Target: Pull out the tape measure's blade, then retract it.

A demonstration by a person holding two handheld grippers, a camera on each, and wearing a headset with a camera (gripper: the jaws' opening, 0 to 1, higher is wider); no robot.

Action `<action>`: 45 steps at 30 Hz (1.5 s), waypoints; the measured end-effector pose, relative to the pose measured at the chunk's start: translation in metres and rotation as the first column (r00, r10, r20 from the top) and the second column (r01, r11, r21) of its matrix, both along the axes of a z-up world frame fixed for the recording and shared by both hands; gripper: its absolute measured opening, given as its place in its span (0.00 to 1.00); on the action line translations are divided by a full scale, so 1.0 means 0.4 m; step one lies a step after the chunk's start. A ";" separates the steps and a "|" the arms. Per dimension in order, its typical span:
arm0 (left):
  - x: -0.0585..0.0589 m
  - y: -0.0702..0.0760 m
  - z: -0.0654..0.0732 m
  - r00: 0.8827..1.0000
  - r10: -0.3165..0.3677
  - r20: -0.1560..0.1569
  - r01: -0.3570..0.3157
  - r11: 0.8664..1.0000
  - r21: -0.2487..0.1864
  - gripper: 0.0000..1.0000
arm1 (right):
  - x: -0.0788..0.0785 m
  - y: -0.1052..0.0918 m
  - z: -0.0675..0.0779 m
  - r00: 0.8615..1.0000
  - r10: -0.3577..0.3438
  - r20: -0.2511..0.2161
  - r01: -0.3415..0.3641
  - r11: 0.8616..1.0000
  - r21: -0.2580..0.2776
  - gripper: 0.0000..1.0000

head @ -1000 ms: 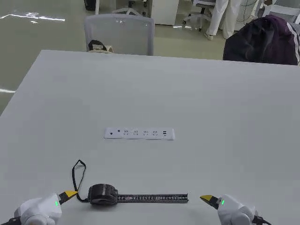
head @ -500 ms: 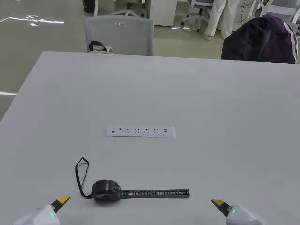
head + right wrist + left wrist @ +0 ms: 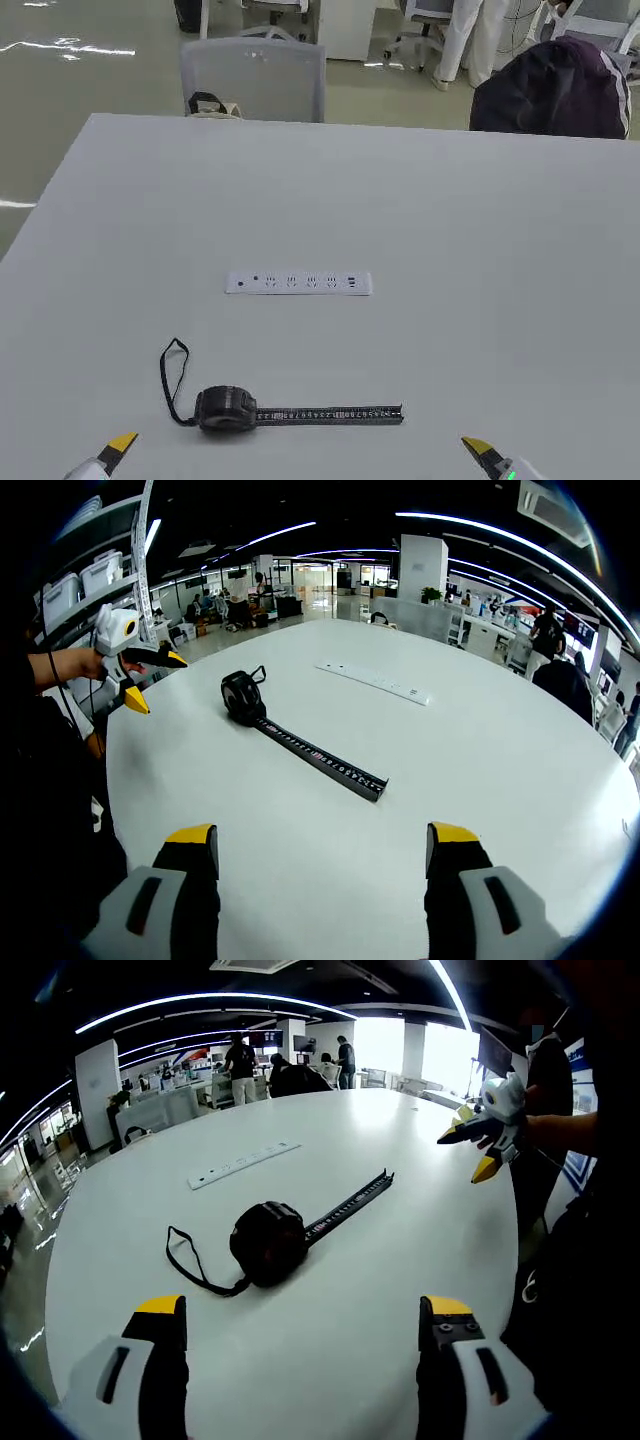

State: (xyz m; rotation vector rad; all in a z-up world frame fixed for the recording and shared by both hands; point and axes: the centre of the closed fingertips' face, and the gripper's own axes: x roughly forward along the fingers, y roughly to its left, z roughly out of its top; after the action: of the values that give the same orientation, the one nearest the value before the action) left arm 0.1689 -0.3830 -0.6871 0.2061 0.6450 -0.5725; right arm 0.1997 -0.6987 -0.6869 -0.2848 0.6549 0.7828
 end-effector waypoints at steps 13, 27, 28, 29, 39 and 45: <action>-0.002 -0.026 0.012 0.995 0.102 0.007 -0.102 0.995 -0.018 0.99 | -0.011 0.001 0.014 0.998 -0.061 0.021 0.060 0.998 0.013 0.94; 0.024 -0.034 0.008 0.971 0.240 0.010 -0.239 0.969 -0.057 0.99 | -0.032 0.019 0.003 0.998 -0.058 0.002 0.058 0.998 0.019 0.94; 0.029 -0.030 0.008 0.966 0.259 0.016 -0.257 0.965 -0.058 0.99 | -0.033 0.019 0.001 0.998 -0.058 0.002 0.058 0.998 0.019 0.94; 0.033 -0.028 0.009 0.962 0.272 0.021 -0.271 0.961 -0.061 0.99 | -0.032 0.020 0.001 0.998 -0.057 0.004 0.057 0.998 0.019 0.94; 0.065 -0.031 0.004 0.929 0.369 0.025 -0.367 0.928 -0.066 0.99 | -0.034 0.031 0.001 0.999 -0.052 0.008 0.052 0.999 0.013 0.94; 0.090 -0.058 -0.023 0.917 0.398 0.019 -0.396 0.916 -0.058 0.99 | -0.034 0.035 -0.011 0.999 -0.043 0.006 0.043 0.999 0.008 0.93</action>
State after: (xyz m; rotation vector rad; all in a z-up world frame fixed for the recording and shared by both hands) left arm 0.2050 -0.4063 -0.6963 0.0294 0.6201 -0.1928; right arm 0.1860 -0.6848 -0.6912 -0.2650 0.6500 0.7431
